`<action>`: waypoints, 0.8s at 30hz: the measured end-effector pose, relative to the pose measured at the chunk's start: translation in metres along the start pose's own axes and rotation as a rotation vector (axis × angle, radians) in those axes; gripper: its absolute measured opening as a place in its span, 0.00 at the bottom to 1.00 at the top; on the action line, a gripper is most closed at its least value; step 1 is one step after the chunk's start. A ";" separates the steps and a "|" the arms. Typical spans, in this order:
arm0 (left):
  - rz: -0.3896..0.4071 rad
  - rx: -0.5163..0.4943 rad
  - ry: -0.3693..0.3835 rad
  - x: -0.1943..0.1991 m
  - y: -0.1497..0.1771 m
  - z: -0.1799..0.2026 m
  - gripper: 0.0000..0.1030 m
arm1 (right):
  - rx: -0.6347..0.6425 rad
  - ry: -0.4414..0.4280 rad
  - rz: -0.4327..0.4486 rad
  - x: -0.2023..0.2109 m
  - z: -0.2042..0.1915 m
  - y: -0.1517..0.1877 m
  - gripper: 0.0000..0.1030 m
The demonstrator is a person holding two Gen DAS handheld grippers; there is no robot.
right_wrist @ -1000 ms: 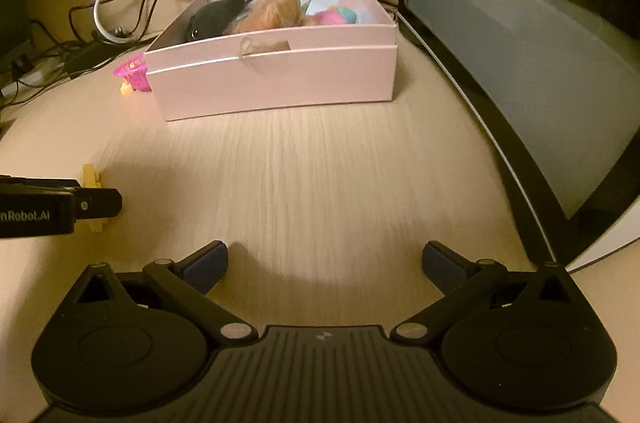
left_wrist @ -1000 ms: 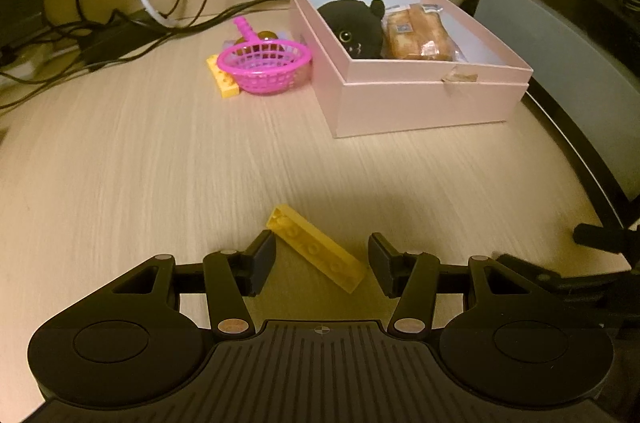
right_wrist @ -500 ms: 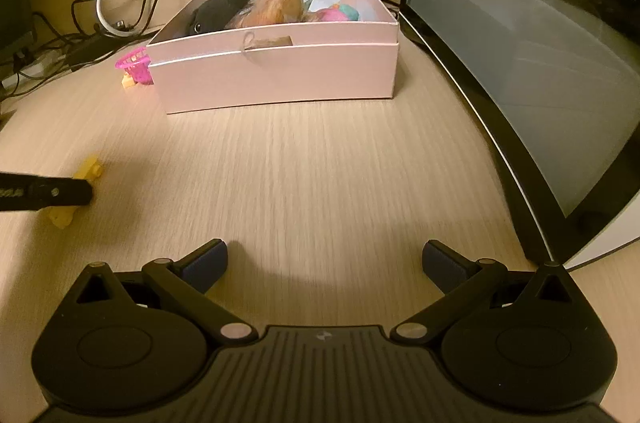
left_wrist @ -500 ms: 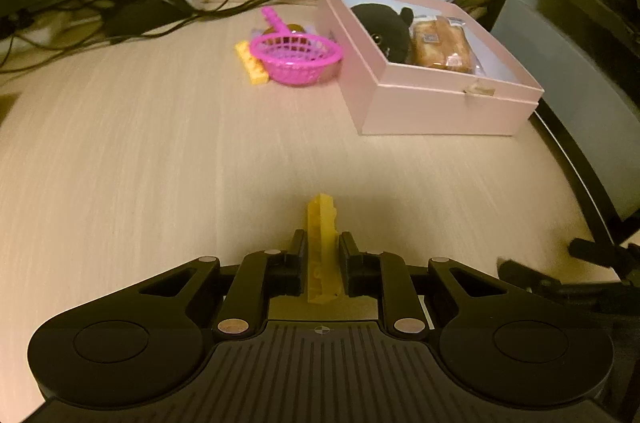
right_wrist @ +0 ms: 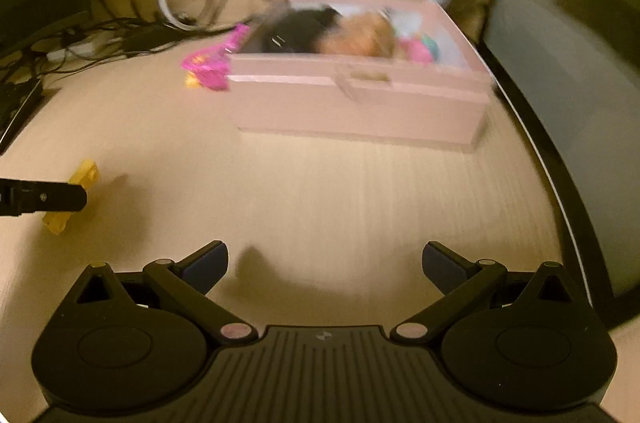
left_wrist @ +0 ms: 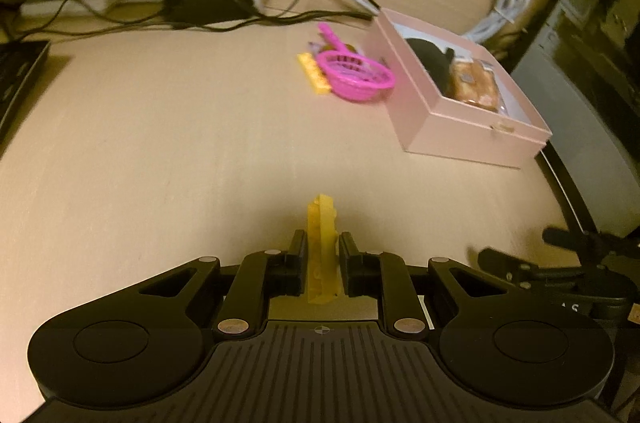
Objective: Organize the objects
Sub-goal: 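Grasp the pink toy net by its rim with the right tool while the left tool holds the brick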
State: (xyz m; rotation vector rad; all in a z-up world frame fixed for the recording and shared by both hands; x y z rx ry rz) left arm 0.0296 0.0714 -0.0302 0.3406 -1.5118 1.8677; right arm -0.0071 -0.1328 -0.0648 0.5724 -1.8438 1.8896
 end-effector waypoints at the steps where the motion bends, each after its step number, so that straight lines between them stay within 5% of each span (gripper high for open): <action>1: 0.001 0.008 -0.001 0.002 0.000 -0.004 0.19 | 0.022 -0.005 0.014 0.000 -0.005 -0.004 1.00; 16: 0.042 0.133 -0.036 0.027 -0.004 -0.051 0.19 | 0.205 -0.082 0.093 -0.016 -0.086 -0.043 0.99; 19: 0.061 0.143 -0.035 0.031 -0.007 -0.054 0.19 | 0.275 -0.063 0.137 -0.026 -0.099 -0.062 0.88; 24: 0.044 0.155 -0.030 0.034 -0.002 -0.061 0.19 | 0.329 -0.060 0.164 -0.058 -0.123 -0.100 0.84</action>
Point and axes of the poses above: each gripper's, at about its wrist camera, not at the fingertips, and x roughly against the way its jaws point, z to its right, y to its underside, the point moved 8 cm from there along -x, roughly the way its jaws point, and after that the axes turned 13 degrees about z, right-handed, at the moved point
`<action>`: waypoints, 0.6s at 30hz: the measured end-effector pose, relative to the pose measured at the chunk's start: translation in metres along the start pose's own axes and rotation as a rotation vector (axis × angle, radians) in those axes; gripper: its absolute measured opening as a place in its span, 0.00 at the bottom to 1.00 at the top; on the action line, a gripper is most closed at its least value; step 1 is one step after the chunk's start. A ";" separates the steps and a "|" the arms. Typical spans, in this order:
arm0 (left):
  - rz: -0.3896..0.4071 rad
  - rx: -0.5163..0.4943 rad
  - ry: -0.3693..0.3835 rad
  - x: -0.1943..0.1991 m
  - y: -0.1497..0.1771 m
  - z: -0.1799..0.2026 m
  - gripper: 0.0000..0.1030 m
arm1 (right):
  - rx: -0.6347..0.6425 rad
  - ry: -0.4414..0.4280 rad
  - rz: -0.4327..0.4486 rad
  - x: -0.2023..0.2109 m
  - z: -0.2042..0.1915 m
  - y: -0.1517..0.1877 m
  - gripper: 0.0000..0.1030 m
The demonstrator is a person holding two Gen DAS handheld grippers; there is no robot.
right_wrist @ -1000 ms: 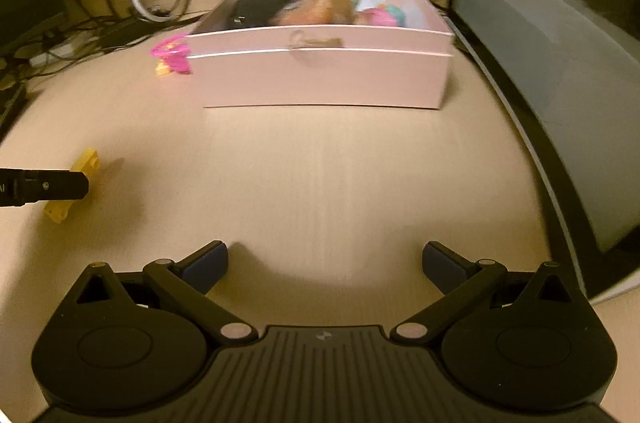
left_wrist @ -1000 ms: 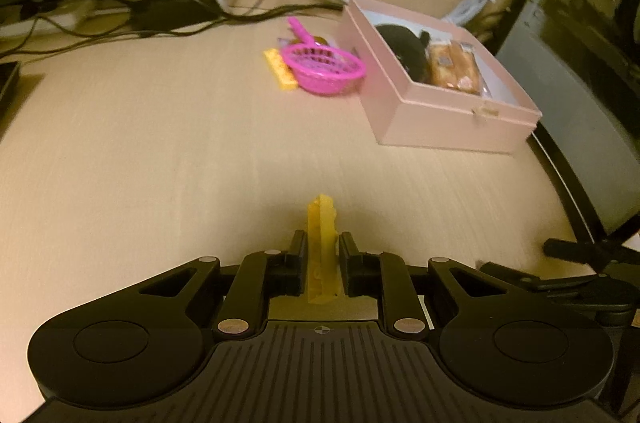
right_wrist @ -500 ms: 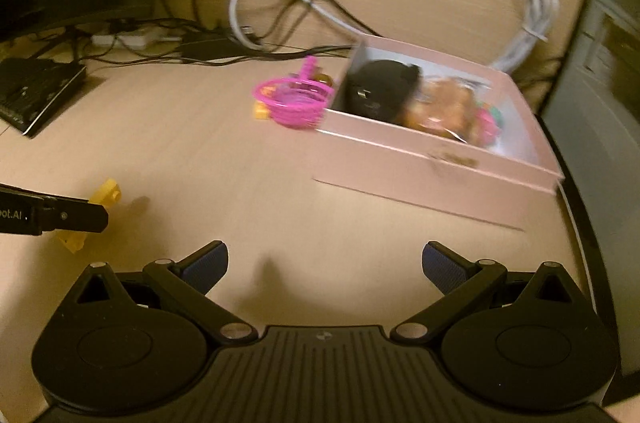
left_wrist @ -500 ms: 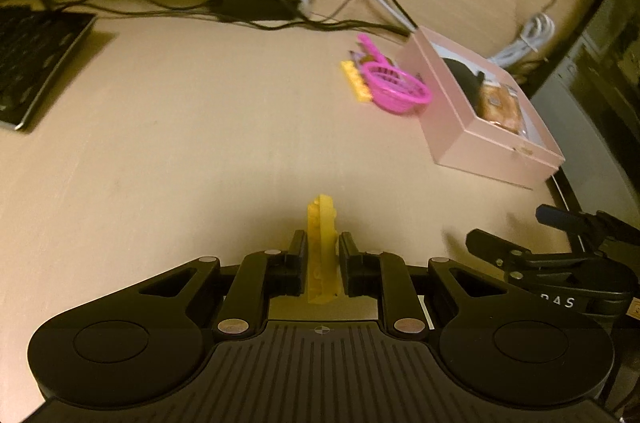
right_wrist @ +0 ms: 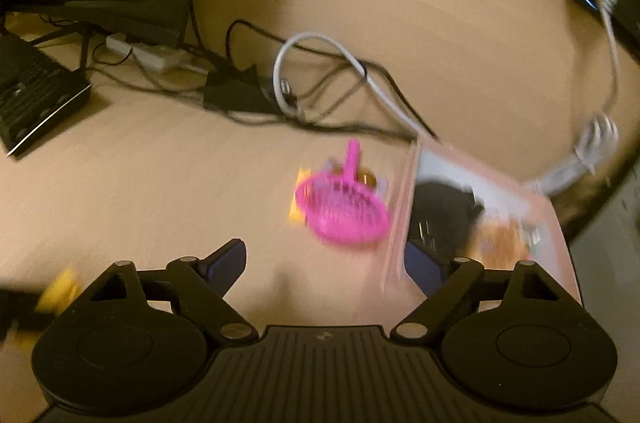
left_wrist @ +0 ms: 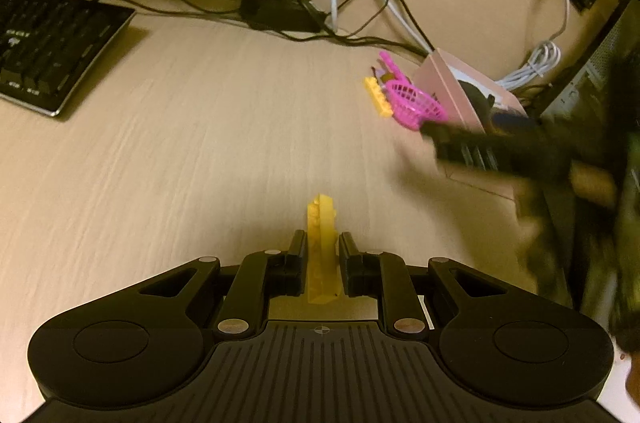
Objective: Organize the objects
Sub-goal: 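Grasp the pink toy net by its rim with the right tool while the left tool holds the brick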
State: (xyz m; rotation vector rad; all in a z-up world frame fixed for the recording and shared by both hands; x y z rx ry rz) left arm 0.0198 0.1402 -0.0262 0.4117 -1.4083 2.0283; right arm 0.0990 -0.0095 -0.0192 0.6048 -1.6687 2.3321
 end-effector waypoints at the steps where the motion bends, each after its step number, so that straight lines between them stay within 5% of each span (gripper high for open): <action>1: -0.006 0.007 0.000 0.000 0.001 -0.002 0.19 | 0.007 0.004 -0.001 -0.011 -0.001 -0.007 0.84; 4: -0.015 0.017 -0.005 0.001 0.002 -0.011 0.19 | 0.057 0.031 -0.033 -0.047 -0.005 -0.019 0.80; 9: 0.003 0.043 -0.038 0.010 -0.004 -0.028 0.19 | 0.142 0.012 -0.150 -0.086 -0.014 -0.004 0.52; 14: -0.003 0.056 -0.046 0.009 -0.004 -0.031 0.19 | 0.097 -0.002 -0.203 -0.085 -0.015 0.010 0.19; 18: -0.017 0.043 -0.023 0.003 0.000 -0.019 0.19 | 0.080 -0.042 -0.194 -0.059 -0.022 0.014 0.14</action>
Point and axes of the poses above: each gripper's, at about its wrist camera, not at the fingertips, and x roughly against the way its jaws point, z to its right, y to its underside, the point moved 8 cm from there along -x, roughly the way its jaws point, and after that the axes turned 13 degrees about z, right-handed, at the moved point
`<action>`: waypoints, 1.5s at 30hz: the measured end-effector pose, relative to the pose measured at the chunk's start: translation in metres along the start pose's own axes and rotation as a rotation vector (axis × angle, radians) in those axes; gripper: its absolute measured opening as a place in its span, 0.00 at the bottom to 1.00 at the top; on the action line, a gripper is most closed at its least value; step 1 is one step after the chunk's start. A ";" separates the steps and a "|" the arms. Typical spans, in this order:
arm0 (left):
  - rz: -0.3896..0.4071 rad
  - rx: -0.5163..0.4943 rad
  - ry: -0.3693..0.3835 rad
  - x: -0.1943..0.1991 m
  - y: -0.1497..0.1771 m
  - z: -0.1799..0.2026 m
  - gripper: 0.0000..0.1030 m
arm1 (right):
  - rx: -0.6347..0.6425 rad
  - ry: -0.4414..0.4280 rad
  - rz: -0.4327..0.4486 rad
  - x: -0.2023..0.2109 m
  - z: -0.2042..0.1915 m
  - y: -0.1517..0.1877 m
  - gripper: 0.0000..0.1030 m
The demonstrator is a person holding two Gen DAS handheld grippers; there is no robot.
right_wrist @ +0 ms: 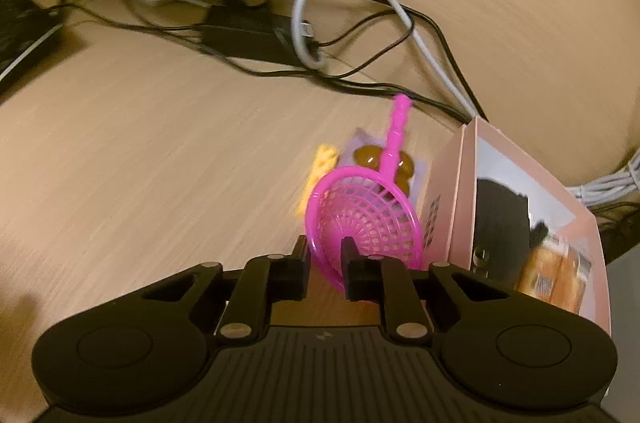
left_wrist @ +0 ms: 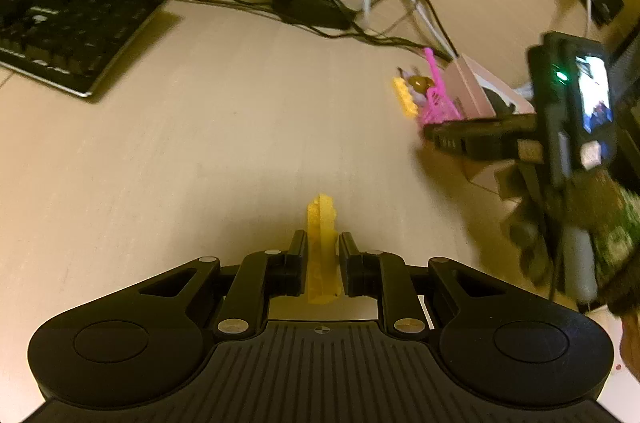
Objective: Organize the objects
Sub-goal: 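Grasp the pink toy net by its rim with the right tool while the left tool holds the brick, then carry the pink net toward the pink box with the right tool while the left tool holds the brick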
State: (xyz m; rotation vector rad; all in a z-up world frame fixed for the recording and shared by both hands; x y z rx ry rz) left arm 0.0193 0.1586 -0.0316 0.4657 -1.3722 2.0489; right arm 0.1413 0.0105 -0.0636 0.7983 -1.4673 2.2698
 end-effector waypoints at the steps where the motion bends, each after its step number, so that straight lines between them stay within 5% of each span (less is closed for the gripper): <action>1: -0.004 -0.004 0.006 -0.001 0.001 0.003 0.19 | -0.006 -0.018 0.002 0.008 -0.004 0.004 0.13; 16: -0.054 -0.050 0.096 -0.025 0.014 0.053 0.19 | -0.048 -0.153 0.013 0.129 -0.042 0.079 0.14; 18: -0.058 -0.065 0.108 -0.027 0.014 0.060 0.19 | -0.062 -0.152 0.028 0.137 -0.041 0.083 0.26; 20: -0.063 -0.079 0.118 -0.030 0.015 0.066 0.19 | -0.096 -0.143 0.046 0.145 -0.035 0.087 0.58; 28: -0.093 -0.112 0.143 -0.035 0.024 0.079 0.19 | -0.176 -0.089 0.131 0.166 -0.005 0.088 0.94; 45: -0.062 -0.072 0.092 -0.024 0.019 0.058 0.19 | -0.243 -0.143 0.080 0.155 -0.010 0.102 1.00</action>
Point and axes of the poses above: each gripper's, at about its wrist camera, not at the fingertips, and x roughly against the way its jaws point, z to its right, y to its underside, the point moved 8 cm from there along -x, roughly the way its jaws point, and after that the axes turned 13 degrees about z, right-handed, at the moved point
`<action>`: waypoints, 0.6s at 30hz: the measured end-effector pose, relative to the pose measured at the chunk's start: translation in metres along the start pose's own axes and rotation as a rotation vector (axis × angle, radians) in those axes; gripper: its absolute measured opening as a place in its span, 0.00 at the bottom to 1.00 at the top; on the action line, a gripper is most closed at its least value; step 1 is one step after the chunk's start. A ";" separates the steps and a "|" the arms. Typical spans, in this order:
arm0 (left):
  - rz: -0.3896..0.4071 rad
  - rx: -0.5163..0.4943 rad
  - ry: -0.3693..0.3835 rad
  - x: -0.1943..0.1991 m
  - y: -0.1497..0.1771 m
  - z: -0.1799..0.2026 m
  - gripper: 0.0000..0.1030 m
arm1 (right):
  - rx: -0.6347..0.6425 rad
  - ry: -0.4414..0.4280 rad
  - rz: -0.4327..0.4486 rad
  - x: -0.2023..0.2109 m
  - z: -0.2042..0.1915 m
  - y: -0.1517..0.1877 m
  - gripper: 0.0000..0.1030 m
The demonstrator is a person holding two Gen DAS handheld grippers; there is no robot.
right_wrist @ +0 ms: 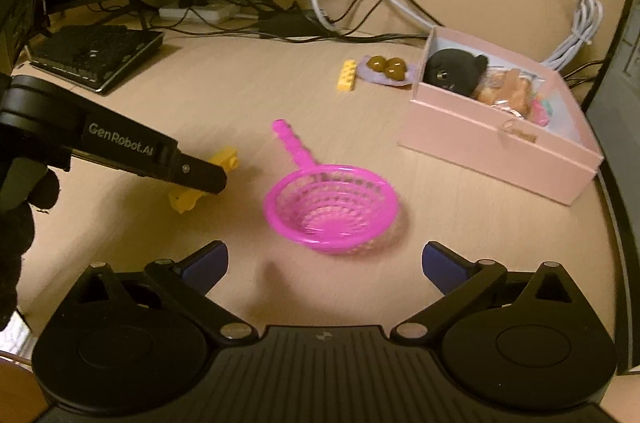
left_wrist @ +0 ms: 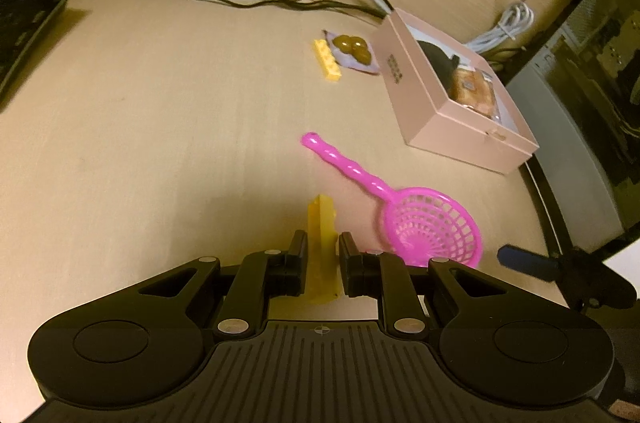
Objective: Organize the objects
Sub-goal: 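Carry the pink net toward the pink box with the right tool while the left tool holds the brick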
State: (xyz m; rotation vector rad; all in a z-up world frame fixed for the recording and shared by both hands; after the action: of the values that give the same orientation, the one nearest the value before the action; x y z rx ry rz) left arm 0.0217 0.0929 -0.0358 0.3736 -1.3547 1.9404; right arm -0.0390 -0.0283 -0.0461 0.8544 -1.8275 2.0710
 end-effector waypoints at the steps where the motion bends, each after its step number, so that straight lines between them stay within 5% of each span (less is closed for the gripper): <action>1: 0.003 0.003 -0.006 0.002 -0.001 -0.002 0.19 | -0.002 -0.011 0.000 0.000 -0.003 0.000 1.00; 7: 0.013 0.009 -0.034 0.010 -0.003 -0.008 0.19 | 0.012 -0.070 0.020 0.004 -0.023 -0.005 1.00; 12: 0.051 -0.008 -0.049 0.021 -0.009 -0.005 0.19 | 0.042 -0.029 0.083 0.017 -0.013 -0.018 1.00; 18: 0.048 -0.030 -0.080 0.025 -0.005 -0.006 0.19 | 0.065 0.007 0.058 0.014 0.006 -0.015 1.00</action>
State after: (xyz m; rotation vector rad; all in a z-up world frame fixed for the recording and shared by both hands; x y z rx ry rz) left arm 0.0087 0.1090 -0.0196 0.4118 -1.4549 1.9605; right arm -0.0405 -0.0343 -0.0251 0.8183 -1.8113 2.1775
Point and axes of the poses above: each gripper's, at about its wrist camera, not at the fingertips, and x roughly against the way its jaws point, z to its right, y to its underside, the point moved 8 cm from there along -x, roughly the way its jaws point, and after that the axes turned 13 degrees about z, right-handed, at the moved point
